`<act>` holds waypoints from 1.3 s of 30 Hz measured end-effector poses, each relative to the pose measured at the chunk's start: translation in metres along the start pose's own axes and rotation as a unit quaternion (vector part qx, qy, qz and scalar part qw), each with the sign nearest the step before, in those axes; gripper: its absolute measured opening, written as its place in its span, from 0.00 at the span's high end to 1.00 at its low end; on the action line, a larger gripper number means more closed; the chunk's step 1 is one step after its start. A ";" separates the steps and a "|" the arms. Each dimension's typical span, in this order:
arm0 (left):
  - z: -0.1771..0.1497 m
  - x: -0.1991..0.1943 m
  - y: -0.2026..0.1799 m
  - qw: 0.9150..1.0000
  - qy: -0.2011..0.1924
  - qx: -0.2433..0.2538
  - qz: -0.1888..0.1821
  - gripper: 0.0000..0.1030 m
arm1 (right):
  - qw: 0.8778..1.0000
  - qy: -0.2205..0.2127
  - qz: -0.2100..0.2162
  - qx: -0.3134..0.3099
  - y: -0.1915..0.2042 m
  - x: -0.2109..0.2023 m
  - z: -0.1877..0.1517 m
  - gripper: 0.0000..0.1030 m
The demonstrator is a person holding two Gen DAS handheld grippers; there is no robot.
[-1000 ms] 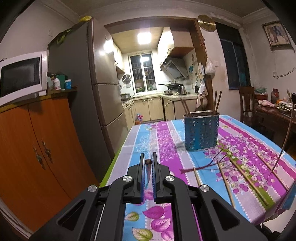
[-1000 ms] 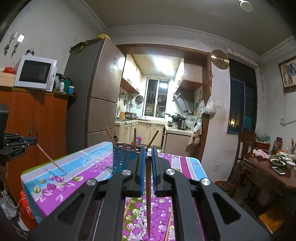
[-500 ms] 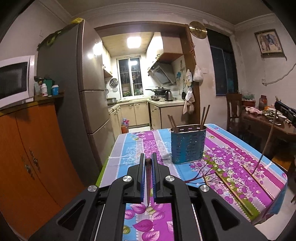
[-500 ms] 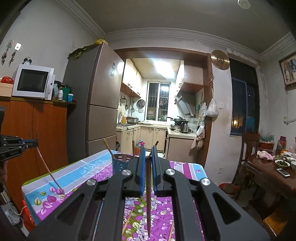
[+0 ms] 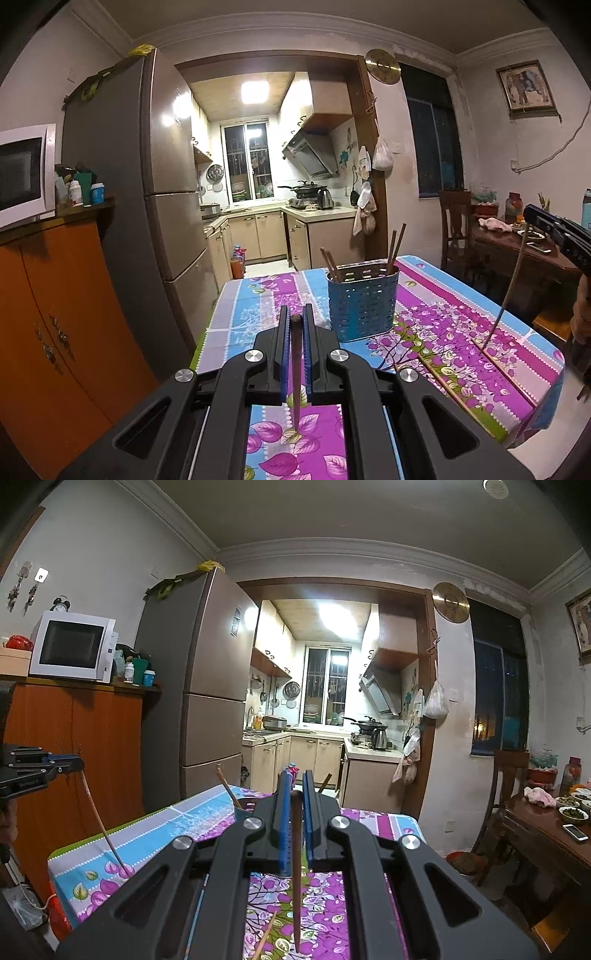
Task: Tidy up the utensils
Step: 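Lower both chopsticks into the blue holder and open both tools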
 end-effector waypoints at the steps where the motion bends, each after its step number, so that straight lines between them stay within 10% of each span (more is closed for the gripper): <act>1: 0.001 0.000 -0.001 1.000 0.000 -0.001 -0.003 0.93 | 1.000 0.000 0.002 0.000 0.000 0.000 0.000 0.95; 9: 0.020 0.015 -0.011 0.999 -0.006 -0.002 -0.044 0.93 | 1.000 0.010 0.025 0.004 0.000 0.028 0.020 0.95; 25: 0.209 0.090 -0.055 0.988 -0.123 -0.004 -0.094 0.93 | 0.993 -0.104 0.015 0.052 -0.036 0.102 0.151 0.95; 39: 0.170 0.228 -0.061 0.992 -0.071 -0.043 -0.099 0.93 | 0.986 0.017 0.018 0.163 -0.066 0.240 0.069 0.95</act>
Point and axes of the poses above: each gripper's, at about its wrist camera, not at the fingertips, and x roughly the way its jaws point, y to its left, z to its top, the point moved 4 cm from there along x, roughly the way its jaws point, and after that the axes turned 13 degrees about y, right-handed, at the moved point
